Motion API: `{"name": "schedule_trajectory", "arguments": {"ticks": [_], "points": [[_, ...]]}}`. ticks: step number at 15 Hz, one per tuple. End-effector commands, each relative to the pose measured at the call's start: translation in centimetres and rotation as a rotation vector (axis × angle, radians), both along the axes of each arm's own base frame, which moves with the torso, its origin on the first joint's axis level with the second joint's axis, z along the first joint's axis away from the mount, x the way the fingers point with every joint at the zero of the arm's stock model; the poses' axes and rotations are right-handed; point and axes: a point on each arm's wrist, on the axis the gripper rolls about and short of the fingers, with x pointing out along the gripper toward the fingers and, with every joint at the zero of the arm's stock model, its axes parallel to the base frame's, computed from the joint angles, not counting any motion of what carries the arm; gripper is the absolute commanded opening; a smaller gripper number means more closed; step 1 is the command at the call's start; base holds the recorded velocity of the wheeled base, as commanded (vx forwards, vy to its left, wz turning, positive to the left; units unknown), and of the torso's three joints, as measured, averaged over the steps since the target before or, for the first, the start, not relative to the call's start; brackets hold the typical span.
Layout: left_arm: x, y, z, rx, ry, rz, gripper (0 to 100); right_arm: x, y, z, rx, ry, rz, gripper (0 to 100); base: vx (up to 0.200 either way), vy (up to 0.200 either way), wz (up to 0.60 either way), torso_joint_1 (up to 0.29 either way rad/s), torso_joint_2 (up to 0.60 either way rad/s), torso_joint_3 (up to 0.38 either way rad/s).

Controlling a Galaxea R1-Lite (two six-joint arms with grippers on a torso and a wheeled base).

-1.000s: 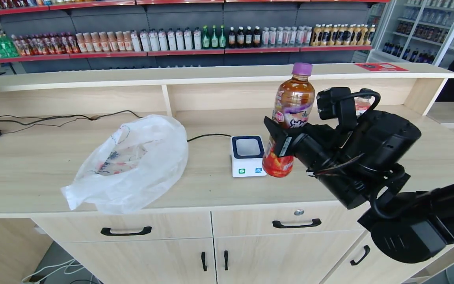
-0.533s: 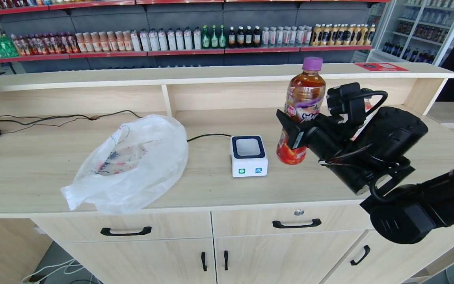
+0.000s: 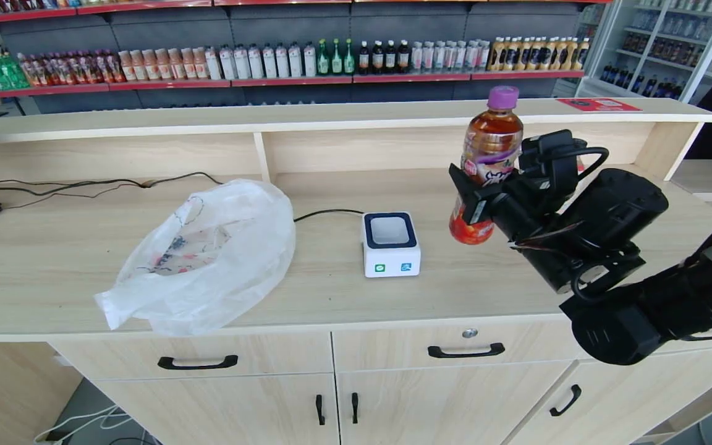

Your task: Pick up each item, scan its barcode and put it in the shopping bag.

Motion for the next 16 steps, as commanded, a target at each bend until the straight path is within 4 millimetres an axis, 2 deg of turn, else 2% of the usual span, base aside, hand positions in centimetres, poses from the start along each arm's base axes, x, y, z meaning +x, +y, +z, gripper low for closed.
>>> {"name": "schedule_trajectory", "arguments": {"ticks": [1, 2, 4, 6, 8, 10, 16], "points": [[0.0, 0.0, 0.0, 0.0, -0.001, 0.0, 100, -0.6, -0.7, 1.2, 0.013, -0.025, -0.012, 0, 0.0, 0.0, 0.0, 0.0, 0.0, 0.0], [0.0, 0.0, 0.0, 0.0, -0.001, 0.0, 100, -0.5, -0.7, 1.2, 0.014, -0.023, -0.011, 0, 0.0, 0.0, 0.0, 0.0, 0.0, 0.0], [0.0, 0.0, 0.0, 0.0, 0.001, 0.0, 100, -0.5, -0.7, 1.2, 0.025, -0.02, -0.007, 0, 0.0, 0.0, 0.6, 0.005, 0.0, 0.002], [0.0, 0.0, 0.0, 0.0, -0.001, 0.0, 100, -0.3, -1.3, 1.2, 0.028, -0.02, -0.024, 0, 0.0, 0.0, 0.6, 0.002, 0.0, 0.002], [0.0, 0.0, 0.0, 0.0, -0.001, 0.0, 100, 0.1, -2.8, 1.5, 0.031, -0.027, -0.068, 0, 0.0, 0.0, 0.6, 0.002, 0.0, 0.005], [0.0, 0.0, 0.0, 0.0, 0.001, 0.0, 100, 0.3, -3.7, 1.4, 0.03, -0.029, -0.085, 0, 0.0, 0.0, 0.0, 0.0, 0.0, 0.0], [0.0, 0.0, 0.0, 0.0, -0.001, 0.0, 100, 0.3, -3.8, 0.9, -0.003, -0.023, -0.028, 0, 0.0, 0.0, 0.0, 0.0, 0.0, 0.0]]}}
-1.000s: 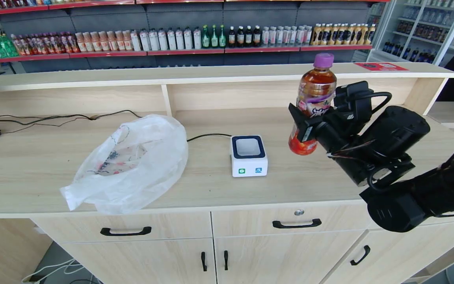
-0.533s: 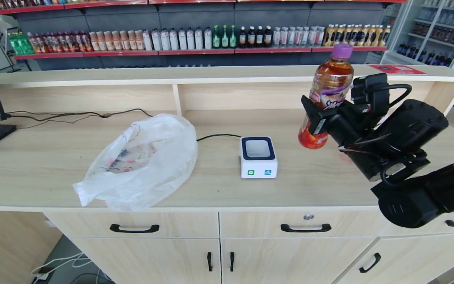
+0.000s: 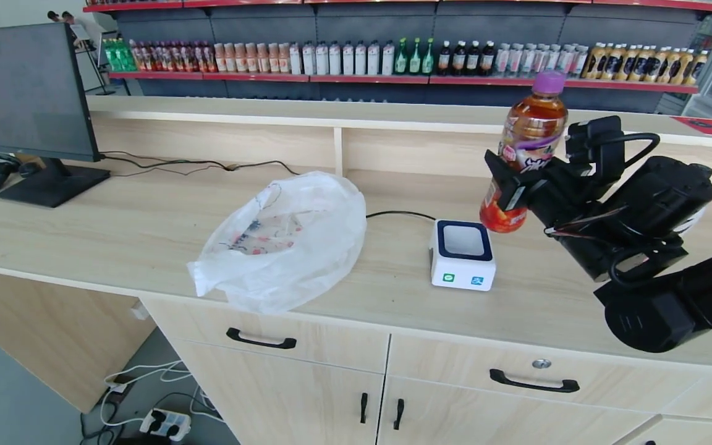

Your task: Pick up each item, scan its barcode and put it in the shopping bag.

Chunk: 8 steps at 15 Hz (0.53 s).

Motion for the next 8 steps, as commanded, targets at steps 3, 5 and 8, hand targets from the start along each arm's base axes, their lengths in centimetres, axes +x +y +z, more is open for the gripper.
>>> {"name": "schedule_trajectory", "arguments": {"ticks": [3, 5, 8], "points": [[0.0, 0.0, 0.0, 0.0, 0.001, 0.0, 100, -0.1, -1.1, -0.8, -0.141, -0.056, 0.043, 0, 0.0, 0.0, 0.0, 0.0, 0.0, 0.0], [0.0, 0.0, 0.0, 0.0, 0.001, 0.0, 100, -0.4, -1.7, -2.2, -0.244, -0.1, 0.096, 0, 0.0, 0.0, 0.0, 0.0, 0.0, 0.0], [0.0, 0.0, 0.0, 0.0, -0.001, 0.0, 100, -0.9, -1.2, -3.2, -0.368, -0.122, 0.138, 0, 0.0, 0.0, 0.0, 0.0, 0.0, 0.0]]}}
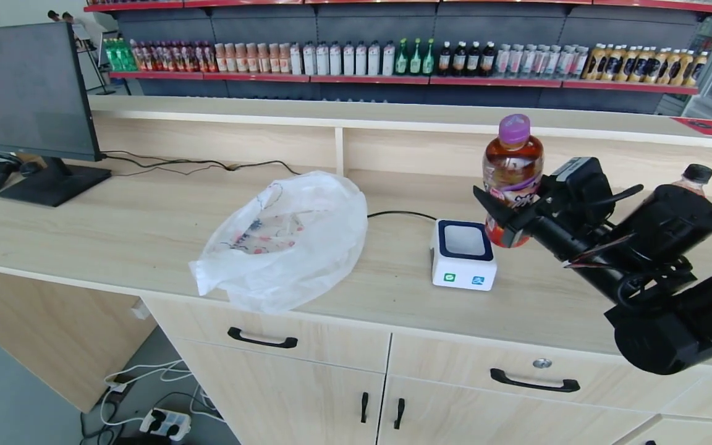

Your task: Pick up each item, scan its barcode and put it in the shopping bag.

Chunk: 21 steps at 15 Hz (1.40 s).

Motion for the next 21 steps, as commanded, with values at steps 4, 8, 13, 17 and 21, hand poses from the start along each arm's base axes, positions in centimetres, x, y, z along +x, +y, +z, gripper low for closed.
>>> {"name": "schedule_trajectory", "arguments": {"ticks": [4, 8, 13, 17, 21], "points": [[0.0, 0.0, 0.0, 0.003, 0.001, -0.001, 100, -0.4, 1.2, -0.5, -0.086, -0.037, 0.045, 0, 0.0, 0.0, 0.0, 0.0, 0.0, 0.0], [0.0, 0.0, 0.0, 0.0, -0.001, 0.001, 100, -0.3, 1.2, -0.7, -0.135, -0.065, 0.031, 0, 0.0, 0.0, 0.0, 0.0, 0.0, 0.0], [0.0, 0.0, 0.0, 0.0, -0.001, 0.001, 100, -0.5, 1.2, -1.3, -0.25, -0.122, 0.019, 0, 0.0, 0.0, 0.0, 0.0, 0.0, 0.0], [0.0, 0.0, 0.0, 0.0, 0.0, 0.001, 100, 1.6, 1.2, -2.5, -0.329, -0.178, 0.068, 0, 0.0, 0.0, 0.0, 0.0, 0.0, 0.0], [0.0, 0.0, 0.0, -0.002, -0.001, 0.001, 100, 2.6, -0.5, -2.3, -0.358, -0.213, 0.092, 0, 0.0, 0.0, 0.0, 0.0, 0.0, 0.0]]}}
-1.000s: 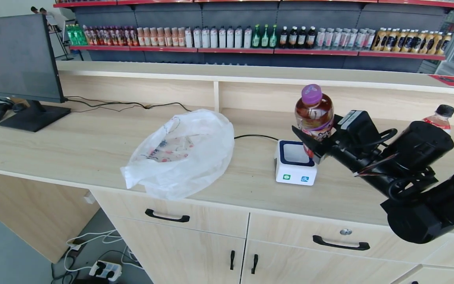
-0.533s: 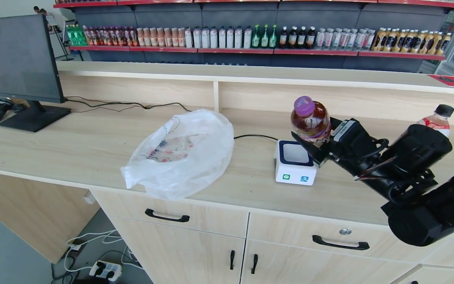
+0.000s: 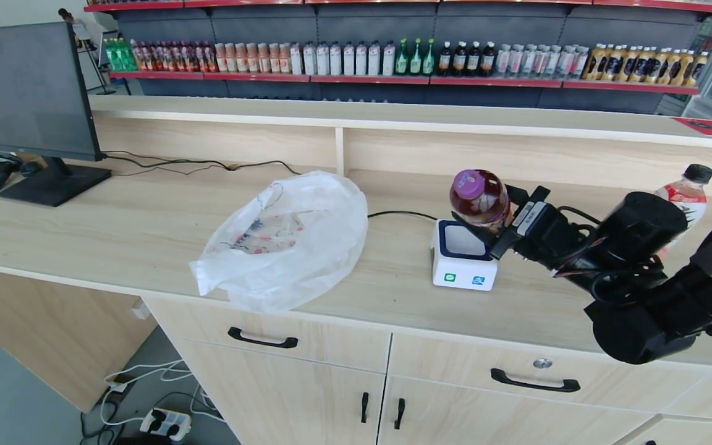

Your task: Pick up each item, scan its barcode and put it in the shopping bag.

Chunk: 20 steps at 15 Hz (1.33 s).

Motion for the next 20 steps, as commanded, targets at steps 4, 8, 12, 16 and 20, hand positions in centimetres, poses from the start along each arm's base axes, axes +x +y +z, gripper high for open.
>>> {"name": "schedule_trajectory", "arguments": {"ticks": [4, 8, 12, 16, 20], "points": [[0.0, 0.0, 0.0, 0.001, -0.002, 0.0, 100, 0.5, -0.7, 0.1, -0.026, -0.038, -0.031, 0, 0.0, 0.0, 0.0, 0.0, 0.0, 0.0], [0.0, 0.0, 0.0, 0.001, -0.002, 0.001, 100, 1.3, -0.5, 0.0, -0.09, -0.108, 0.019, 0, 0.0, 0.0, 0.0, 0.0, 0.0, 0.0], [0.0, 0.0, 0.1, 0.006, -0.005, 0.001, 100, 1.6, -0.5, 1.1, -0.084, -0.159, 0.015, 0, 0.0, 0.0, 0.0, 0.0, 0.0, 0.0], [0.0, 0.0, 0.0, 0.003, -0.004, 0.001, 100, 1.1, 0.0, -0.5, -0.101, -0.108, -0.007, 0, 0.0, 0.0, 0.0, 0.0, 0.0, 0.0], [0.0, 0.0, 0.0, 0.003, -0.004, 0.0, 100, 0.6, 0.2, -1.3, -0.118, -0.085, -0.009, 0, 0.0, 0.0, 0.0, 0.0, 0.0, 0.0]]}}
